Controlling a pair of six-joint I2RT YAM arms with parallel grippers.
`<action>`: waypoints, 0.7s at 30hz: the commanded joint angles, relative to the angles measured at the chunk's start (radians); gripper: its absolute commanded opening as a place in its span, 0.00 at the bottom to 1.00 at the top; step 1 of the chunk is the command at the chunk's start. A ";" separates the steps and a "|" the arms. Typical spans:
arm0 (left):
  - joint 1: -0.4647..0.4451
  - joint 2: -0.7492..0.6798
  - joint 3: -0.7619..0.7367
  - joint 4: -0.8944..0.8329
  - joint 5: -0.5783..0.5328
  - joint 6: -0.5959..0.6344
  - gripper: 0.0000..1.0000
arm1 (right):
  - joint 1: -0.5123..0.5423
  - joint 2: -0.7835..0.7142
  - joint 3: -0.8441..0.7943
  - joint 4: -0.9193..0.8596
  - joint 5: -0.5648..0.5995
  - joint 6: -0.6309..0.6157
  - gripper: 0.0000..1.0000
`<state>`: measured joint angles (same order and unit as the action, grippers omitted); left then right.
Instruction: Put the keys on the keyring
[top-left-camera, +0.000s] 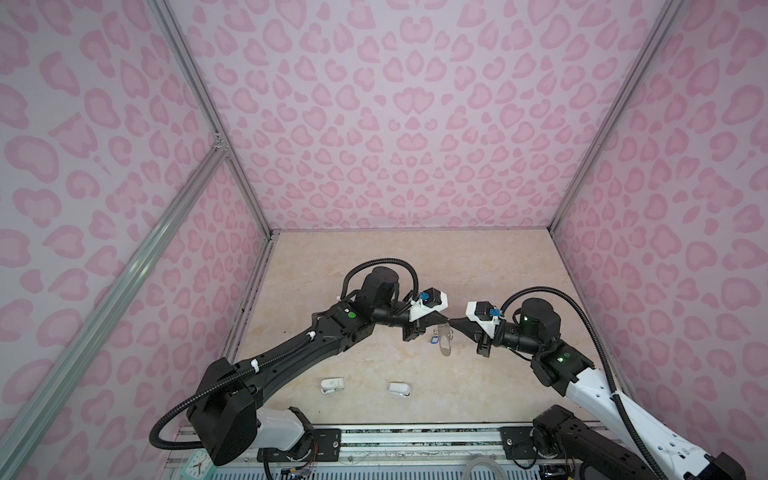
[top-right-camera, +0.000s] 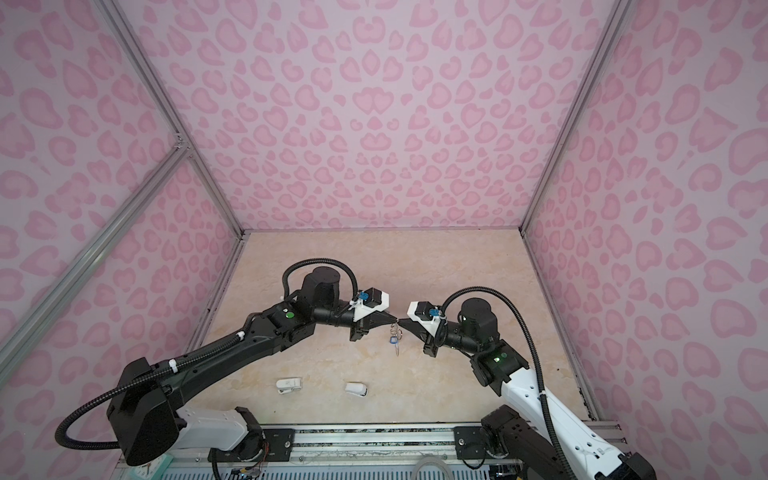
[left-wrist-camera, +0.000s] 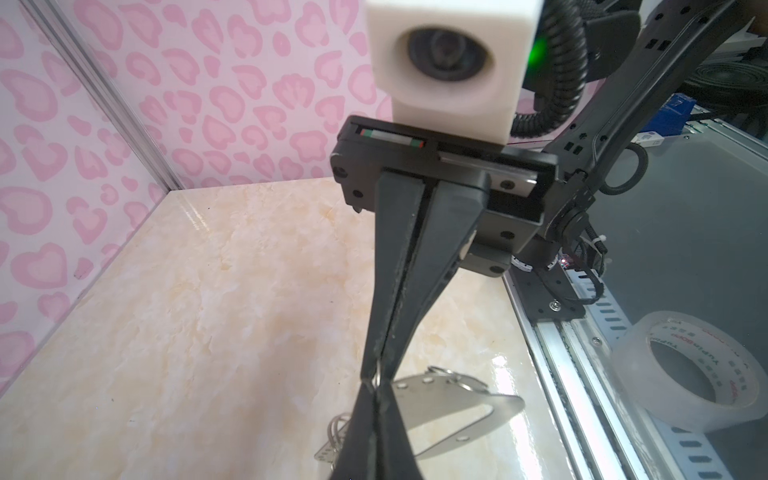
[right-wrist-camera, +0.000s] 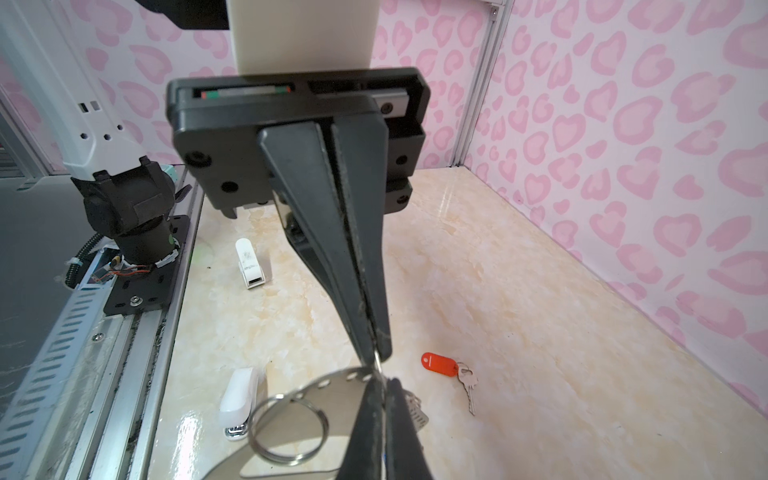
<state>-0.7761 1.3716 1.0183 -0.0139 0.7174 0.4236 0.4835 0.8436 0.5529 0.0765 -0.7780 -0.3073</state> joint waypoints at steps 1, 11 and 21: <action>-0.004 0.006 0.023 0.015 -0.031 -0.006 0.13 | 0.000 -0.003 0.004 -0.010 0.002 -0.026 0.00; 0.108 0.007 0.058 -0.044 -0.589 -0.235 0.52 | -0.032 -0.008 0.035 -0.173 0.017 -0.175 0.00; 0.235 0.142 0.107 -0.226 -0.614 -0.403 0.51 | -0.090 -0.024 0.025 -0.189 -0.008 -0.213 0.00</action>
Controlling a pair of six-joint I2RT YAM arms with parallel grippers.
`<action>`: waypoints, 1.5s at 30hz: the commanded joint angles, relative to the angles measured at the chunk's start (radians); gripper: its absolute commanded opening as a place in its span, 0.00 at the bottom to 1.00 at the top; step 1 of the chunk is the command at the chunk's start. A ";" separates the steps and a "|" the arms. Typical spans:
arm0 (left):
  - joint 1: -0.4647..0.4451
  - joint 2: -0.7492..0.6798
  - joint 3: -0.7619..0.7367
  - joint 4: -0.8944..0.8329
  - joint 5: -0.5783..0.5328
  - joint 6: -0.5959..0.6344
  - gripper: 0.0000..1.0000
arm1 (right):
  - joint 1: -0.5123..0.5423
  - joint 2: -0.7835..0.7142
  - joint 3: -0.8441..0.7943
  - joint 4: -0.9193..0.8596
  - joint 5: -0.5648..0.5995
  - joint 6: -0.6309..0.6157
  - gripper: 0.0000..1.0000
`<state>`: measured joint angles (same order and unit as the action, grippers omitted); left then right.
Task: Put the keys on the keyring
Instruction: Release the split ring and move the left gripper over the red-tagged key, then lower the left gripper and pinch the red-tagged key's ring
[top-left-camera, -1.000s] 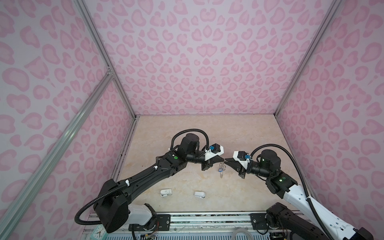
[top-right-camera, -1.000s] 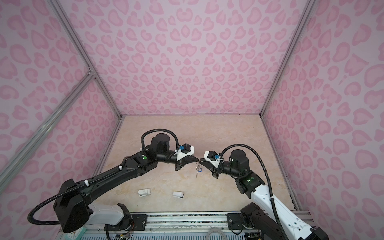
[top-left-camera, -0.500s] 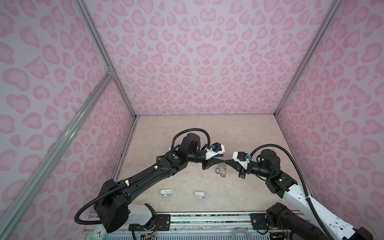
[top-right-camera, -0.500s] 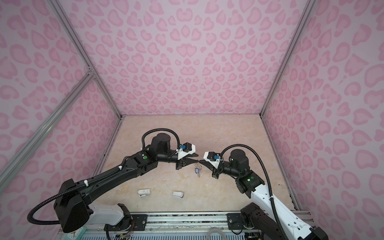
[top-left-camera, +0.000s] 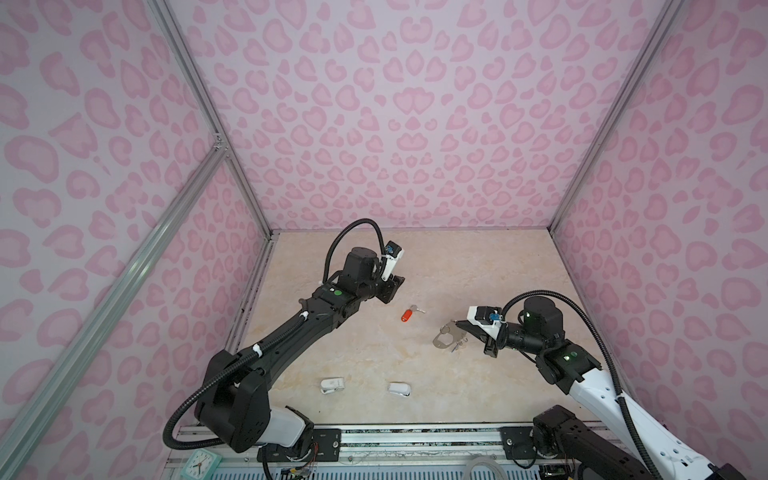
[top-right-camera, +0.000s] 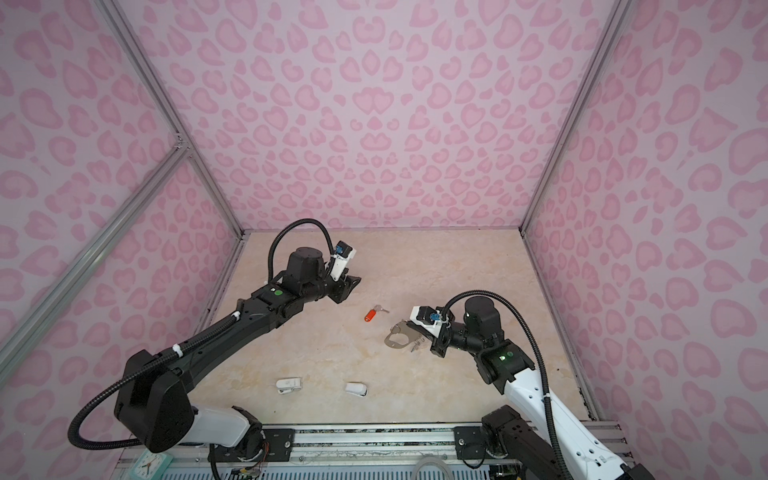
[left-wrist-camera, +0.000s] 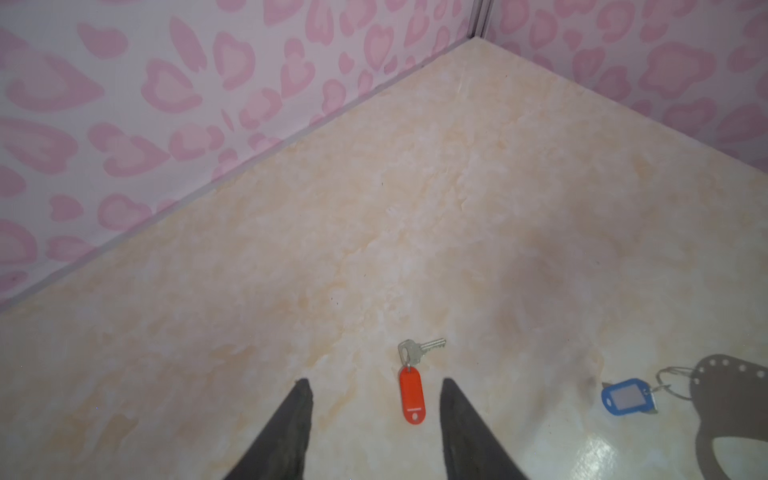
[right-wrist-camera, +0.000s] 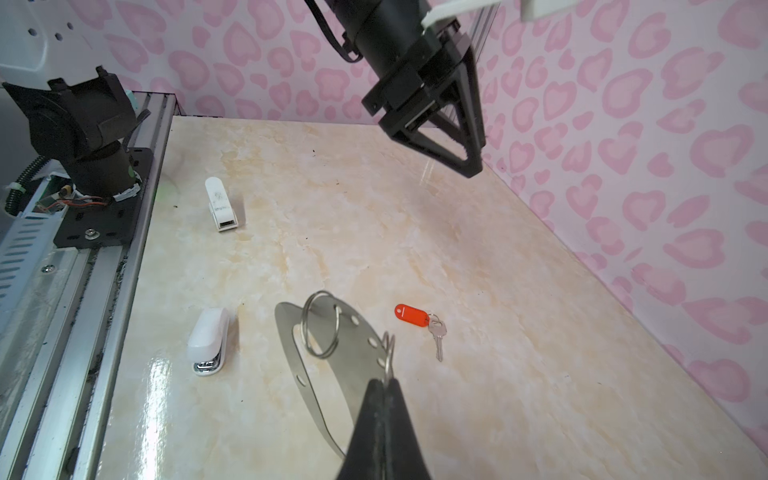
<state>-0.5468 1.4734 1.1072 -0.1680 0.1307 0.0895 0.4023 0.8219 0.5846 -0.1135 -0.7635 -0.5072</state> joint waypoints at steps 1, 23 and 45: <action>0.005 0.064 0.017 -0.068 -0.030 -0.088 0.50 | -0.014 -0.002 -0.006 0.001 -0.027 -0.013 0.00; -0.060 0.355 0.014 0.140 0.000 -0.097 0.38 | -0.027 0.029 0.011 0.005 -0.061 -0.030 0.00; -0.088 0.462 0.065 0.083 -0.049 -0.125 0.30 | -0.027 0.055 0.029 -0.026 -0.059 -0.051 0.00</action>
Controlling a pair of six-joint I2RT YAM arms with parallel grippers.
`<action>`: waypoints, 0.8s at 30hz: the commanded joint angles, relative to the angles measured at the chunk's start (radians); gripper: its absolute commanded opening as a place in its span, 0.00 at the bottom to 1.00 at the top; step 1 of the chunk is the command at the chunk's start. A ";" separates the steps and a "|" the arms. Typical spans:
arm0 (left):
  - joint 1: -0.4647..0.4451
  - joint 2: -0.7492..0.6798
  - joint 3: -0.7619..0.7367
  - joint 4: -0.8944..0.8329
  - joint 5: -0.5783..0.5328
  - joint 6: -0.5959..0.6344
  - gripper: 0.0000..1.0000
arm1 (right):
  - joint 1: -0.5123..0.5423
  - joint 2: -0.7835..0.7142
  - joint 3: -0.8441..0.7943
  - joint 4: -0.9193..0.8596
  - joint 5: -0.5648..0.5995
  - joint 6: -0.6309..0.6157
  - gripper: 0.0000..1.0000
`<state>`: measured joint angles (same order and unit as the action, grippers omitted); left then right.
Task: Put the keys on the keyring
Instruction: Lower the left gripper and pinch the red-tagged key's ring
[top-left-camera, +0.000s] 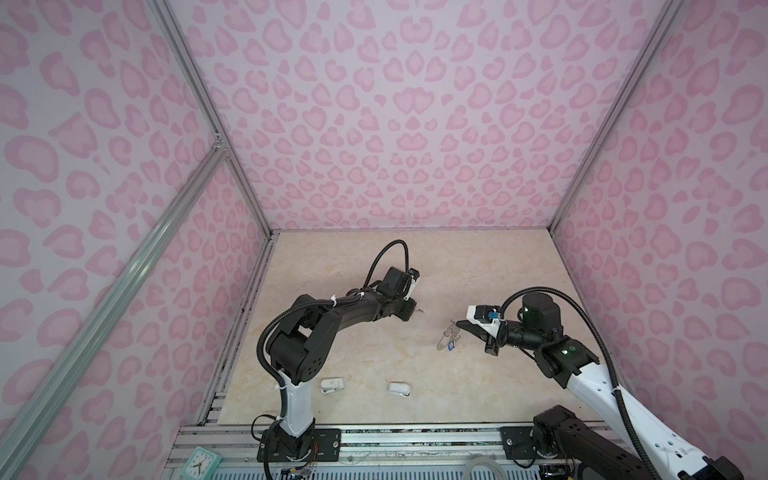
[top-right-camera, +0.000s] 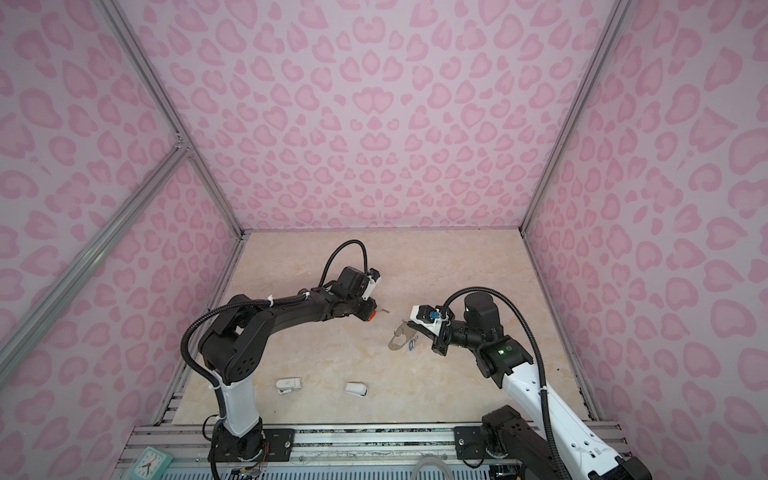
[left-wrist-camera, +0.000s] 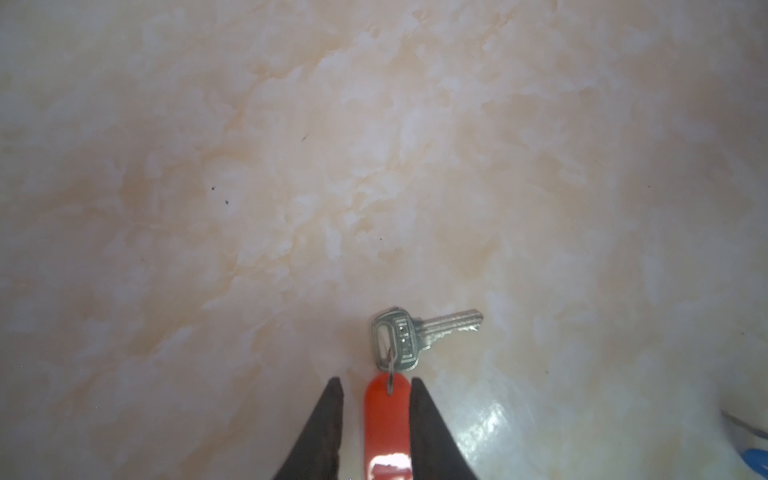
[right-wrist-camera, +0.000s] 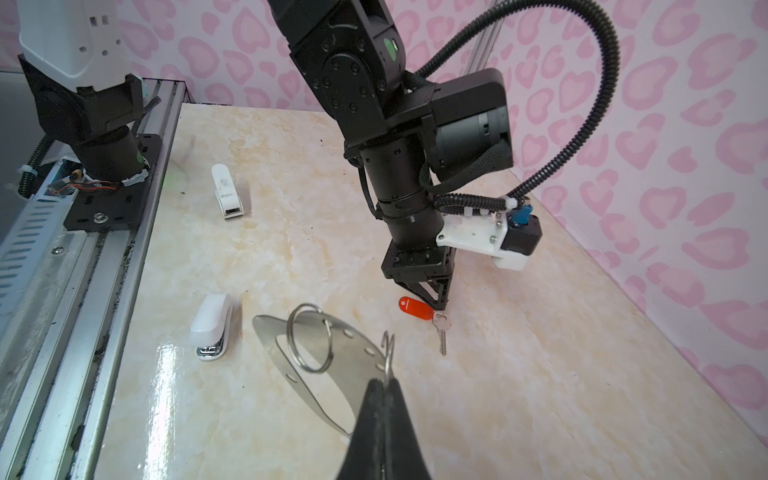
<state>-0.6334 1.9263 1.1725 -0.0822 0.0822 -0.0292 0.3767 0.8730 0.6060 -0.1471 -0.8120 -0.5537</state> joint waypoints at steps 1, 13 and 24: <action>-0.002 0.011 -0.001 -0.002 0.001 -0.007 0.30 | -0.001 0.004 0.008 0.007 -0.012 -0.005 0.00; -0.009 0.044 0.018 -0.022 -0.005 -0.015 0.23 | -0.001 0.011 0.009 0.005 -0.013 -0.005 0.00; -0.009 0.062 0.042 -0.036 -0.017 -0.017 0.17 | -0.001 0.020 0.012 0.003 -0.013 -0.008 0.00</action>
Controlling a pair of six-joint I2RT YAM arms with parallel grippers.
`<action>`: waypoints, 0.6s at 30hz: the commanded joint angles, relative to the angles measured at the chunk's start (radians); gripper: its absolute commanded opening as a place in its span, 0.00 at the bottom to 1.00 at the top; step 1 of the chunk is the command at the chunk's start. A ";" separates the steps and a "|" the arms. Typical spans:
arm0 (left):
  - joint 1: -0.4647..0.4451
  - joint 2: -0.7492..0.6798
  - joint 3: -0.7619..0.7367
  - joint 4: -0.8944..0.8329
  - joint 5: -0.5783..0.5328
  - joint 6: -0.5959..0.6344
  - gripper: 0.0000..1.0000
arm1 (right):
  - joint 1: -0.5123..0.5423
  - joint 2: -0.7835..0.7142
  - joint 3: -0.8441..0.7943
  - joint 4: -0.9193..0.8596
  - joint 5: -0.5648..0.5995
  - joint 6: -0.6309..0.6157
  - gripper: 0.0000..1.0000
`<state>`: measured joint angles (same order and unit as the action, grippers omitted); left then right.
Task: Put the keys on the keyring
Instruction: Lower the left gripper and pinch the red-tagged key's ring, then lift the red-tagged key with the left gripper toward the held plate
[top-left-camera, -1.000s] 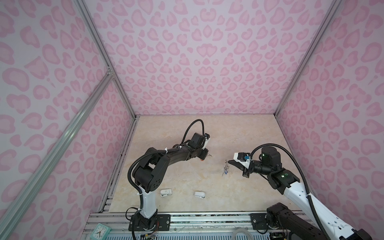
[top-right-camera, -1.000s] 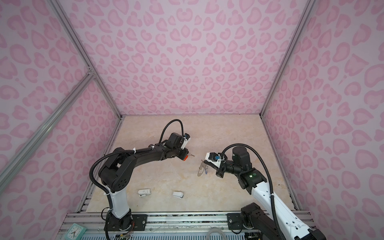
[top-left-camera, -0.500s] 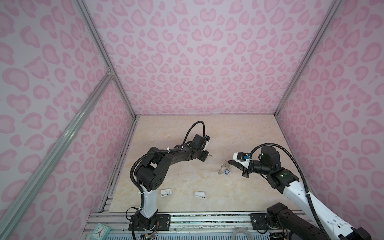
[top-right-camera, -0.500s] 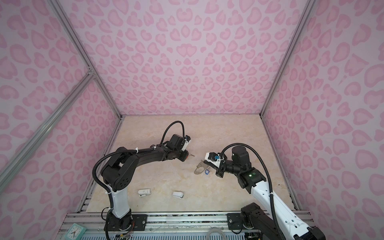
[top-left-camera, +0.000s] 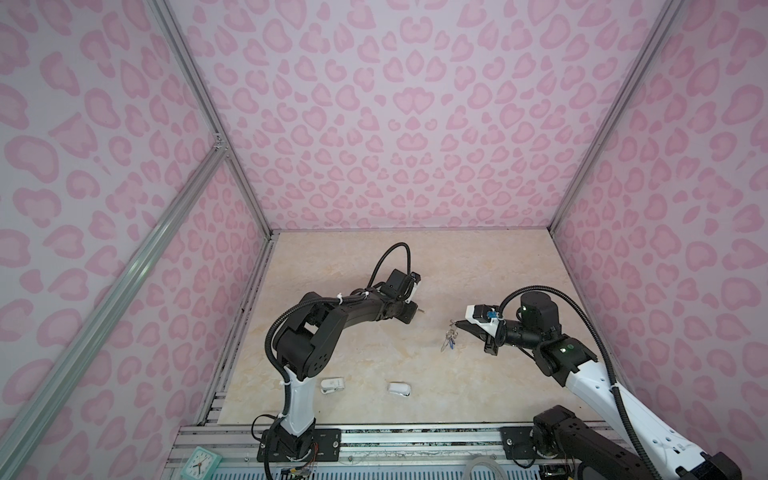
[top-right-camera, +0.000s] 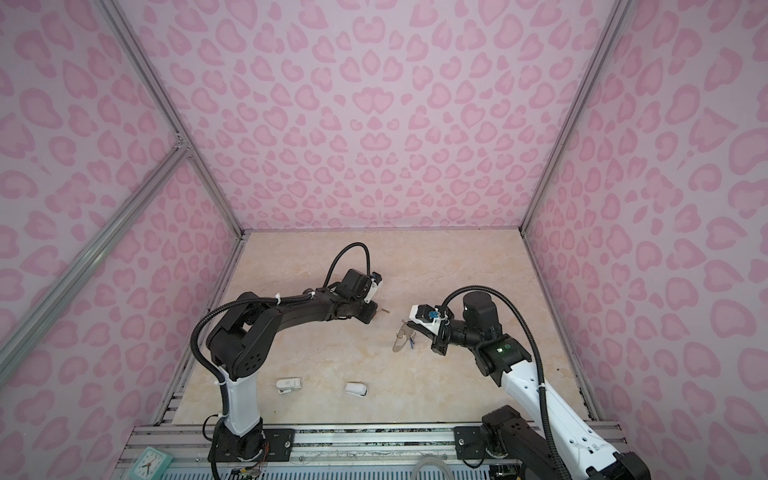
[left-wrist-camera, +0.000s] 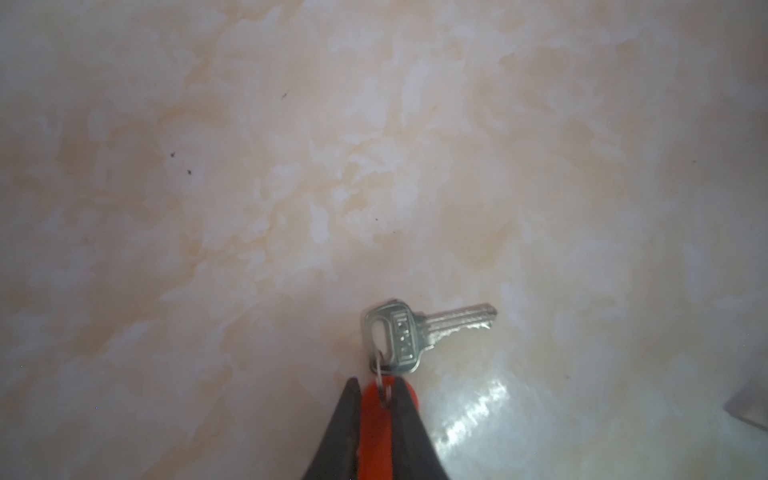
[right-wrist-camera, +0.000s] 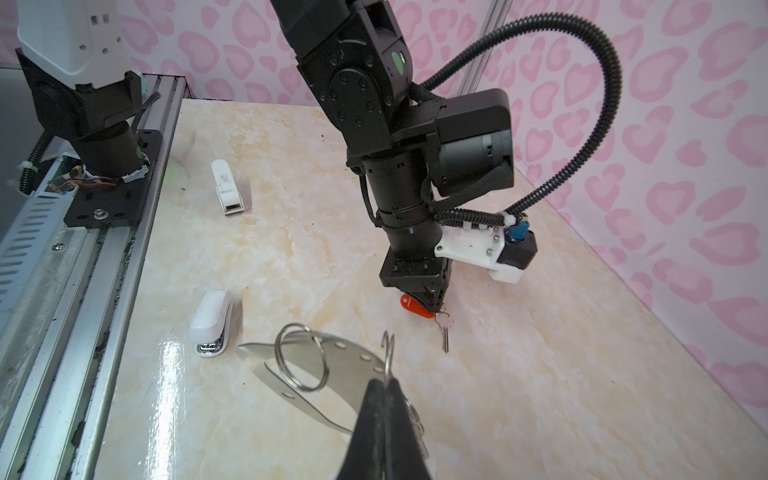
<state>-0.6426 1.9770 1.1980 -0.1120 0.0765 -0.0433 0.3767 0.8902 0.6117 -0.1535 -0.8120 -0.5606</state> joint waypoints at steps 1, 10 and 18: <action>0.000 0.014 0.018 -0.008 -0.012 -0.004 0.17 | -0.001 0.004 0.006 0.009 -0.013 -0.002 0.00; 0.000 0.024 0.032 -0.012 -0.010 -0.001 0.07 | -0.002 0.015 0.012 0.005 -0.015 -0.010 0.00; 0.001 0.013 0.024 -0.003 -0.012 0.004 0.05 | -0.002 0.019 0.011 0.006 -0.017 -0.013 0.00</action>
<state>-0.6430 1.9911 1.2190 -0.1169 0.0700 -0.0433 0.3756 0.9077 0.6189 -0.1581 -0.8127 -0.5686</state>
